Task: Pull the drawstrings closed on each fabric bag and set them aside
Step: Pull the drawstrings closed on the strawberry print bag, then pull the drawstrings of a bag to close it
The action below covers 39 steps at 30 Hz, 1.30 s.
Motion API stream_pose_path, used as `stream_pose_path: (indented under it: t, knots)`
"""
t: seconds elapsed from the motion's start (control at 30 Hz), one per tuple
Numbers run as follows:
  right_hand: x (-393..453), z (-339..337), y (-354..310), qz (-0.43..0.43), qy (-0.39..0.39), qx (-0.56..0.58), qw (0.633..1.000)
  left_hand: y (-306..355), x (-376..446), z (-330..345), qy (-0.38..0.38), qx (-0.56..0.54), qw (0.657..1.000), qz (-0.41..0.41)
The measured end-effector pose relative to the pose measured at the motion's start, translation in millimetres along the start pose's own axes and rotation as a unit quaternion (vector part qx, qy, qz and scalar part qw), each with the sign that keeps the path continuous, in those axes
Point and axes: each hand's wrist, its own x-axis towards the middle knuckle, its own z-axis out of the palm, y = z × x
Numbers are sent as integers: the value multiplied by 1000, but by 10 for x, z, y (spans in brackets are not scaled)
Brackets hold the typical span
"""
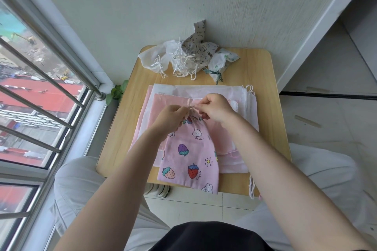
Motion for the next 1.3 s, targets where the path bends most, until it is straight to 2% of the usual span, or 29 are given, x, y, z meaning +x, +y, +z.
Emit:
stream_pose_path:
  t: [0.1,0.2,0.27,0.33,0.43,0.53,0.6,0.67,0.73,0.77,0.83,0.9,0.97,1.0,1.03,1.1,1.17,1.3]
  knots:
    - [46,-76,66,-20,47,-62,997,-81,40,-66,-20,179,983,35]
    - [49,-97,99,-28,38,-77,996,-93,107,-146,-22,262,963,57]
    - [69,-129,83,-33,29,-61,997,-103,143,-204,11,265,961,75]
    - [94,-186,21,-39,-6,-42,998,-82,137,-227,34,216,969,114]
    - [126,-236,-127,-48,-74,-28,996,66,149,-144,-9,238,959,156]
    - [165,-270,-280,-68,-76,-32,994,221,275,-60,11,306,945,114]
    - [200,-362,-355,-70,-69,-94,991,293,362,-84,34,321,942,91]
    - [226,-473,-419,-34,-130,-226,965,356,470,-144,64,294,950,86]
    - [286,-510,-459,14,-215,-352,911,465,564,-206,105,240,962,82]
    - [351,-508,-471,23,-215,-398,892,508,603,-234,116,202,970,74]
    - [548,-563,-597,39,-142,-462,874,668,722,-292,123,114,984,57]
    - [718,-656,-820,20,-33,-454,890,828,793,-373,124,29,991,49]
    - [862,-748,-1105,-73,104,-391,912,960,893,-472,119,-89,988,29]
    - [901,-763,-1243,-129,147,-356,914,1001,949,-507,115,-163,980,14]
    - [932,-748,-1358,-178,148,-326,917,1022,1010,-528,120,-227,967,-3]
    - [1006,-657,-1478,-236,87,-288,924,1013,1166,-532,144,-278,949,-46]
    - [1079,-569,-1416,-236,49,-283,928,973,1270,-491,154,-275,945,-81]
    - [1150,-496,-1097,-212,63,-266,938,913,1338,-400,148,-295,938,-104]
